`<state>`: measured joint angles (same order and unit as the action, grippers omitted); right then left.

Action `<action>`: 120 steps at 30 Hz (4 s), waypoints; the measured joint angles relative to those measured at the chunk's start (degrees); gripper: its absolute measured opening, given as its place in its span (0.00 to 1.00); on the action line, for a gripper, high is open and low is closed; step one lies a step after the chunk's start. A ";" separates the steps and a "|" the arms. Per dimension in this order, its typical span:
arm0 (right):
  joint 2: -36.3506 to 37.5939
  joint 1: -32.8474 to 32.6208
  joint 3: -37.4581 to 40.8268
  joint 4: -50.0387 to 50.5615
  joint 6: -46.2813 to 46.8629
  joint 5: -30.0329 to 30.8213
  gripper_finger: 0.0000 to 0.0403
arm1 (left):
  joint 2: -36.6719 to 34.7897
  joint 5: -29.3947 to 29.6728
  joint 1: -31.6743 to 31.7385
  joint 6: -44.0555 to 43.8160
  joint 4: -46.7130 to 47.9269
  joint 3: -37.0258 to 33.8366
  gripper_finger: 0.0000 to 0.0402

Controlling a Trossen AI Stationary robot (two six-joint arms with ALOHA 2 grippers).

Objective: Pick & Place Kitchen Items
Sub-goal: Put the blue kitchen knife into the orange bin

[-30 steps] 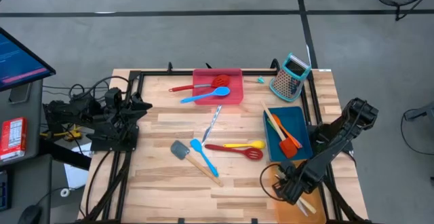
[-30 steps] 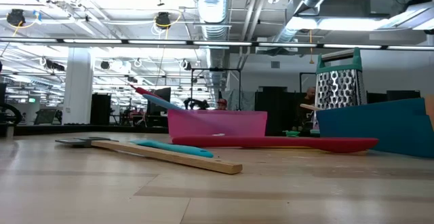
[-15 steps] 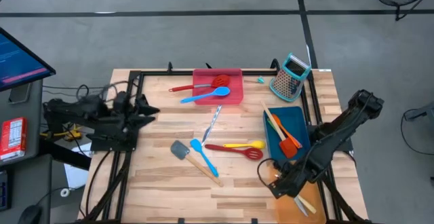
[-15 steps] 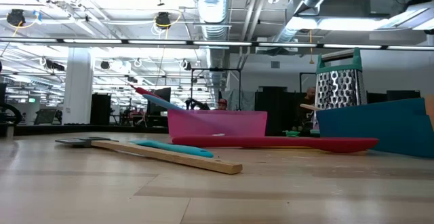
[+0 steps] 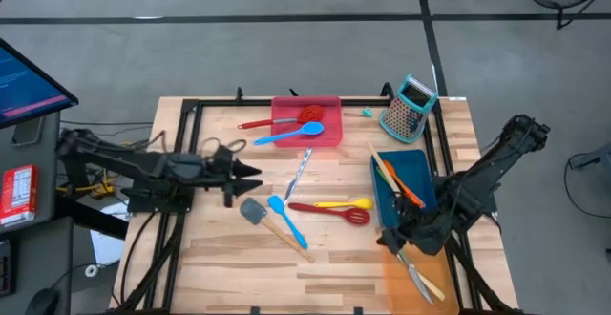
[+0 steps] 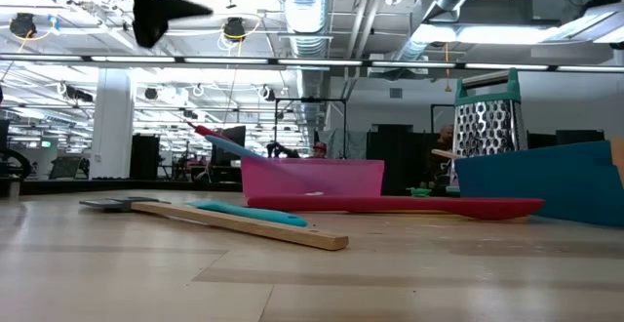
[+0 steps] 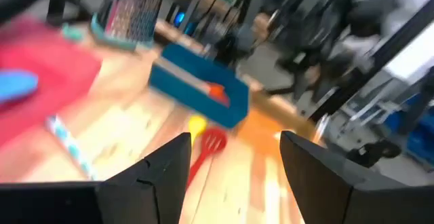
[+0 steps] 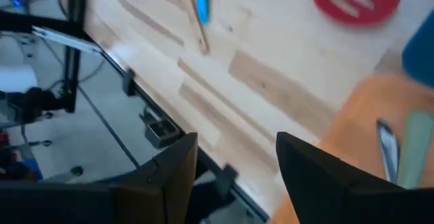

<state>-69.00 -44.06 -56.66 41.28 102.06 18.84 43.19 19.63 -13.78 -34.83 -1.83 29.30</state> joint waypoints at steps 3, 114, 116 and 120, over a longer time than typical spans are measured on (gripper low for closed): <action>0.81 1.47 0.02 0.37 -2.62 1.25 0.49 | 5.00 0.01 0.03 -1.64 0.45 0.00 0.51; 0.88 27.96 0.02 -19.47 -42.69 -12.82 0.47 | 66.27 9.62 11.87 2.21 -13.42 18.36 0.60; 0.88 27.96 0.02 -19.47 -42.67 -12.84 0.47 | 67.69 10.37 11.46 1.00 -13.88 18.42 0.59; 0.88 27.75 0.02 -19.48 -42.64 -12.82 0.47 | 68.76 11.65 10.64 0.19 -14.28 18.52 0.56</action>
<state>-68.12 -16.31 -56.64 21.79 59.42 6.02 111.95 31.28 -3.14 -34.65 -16.10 47.82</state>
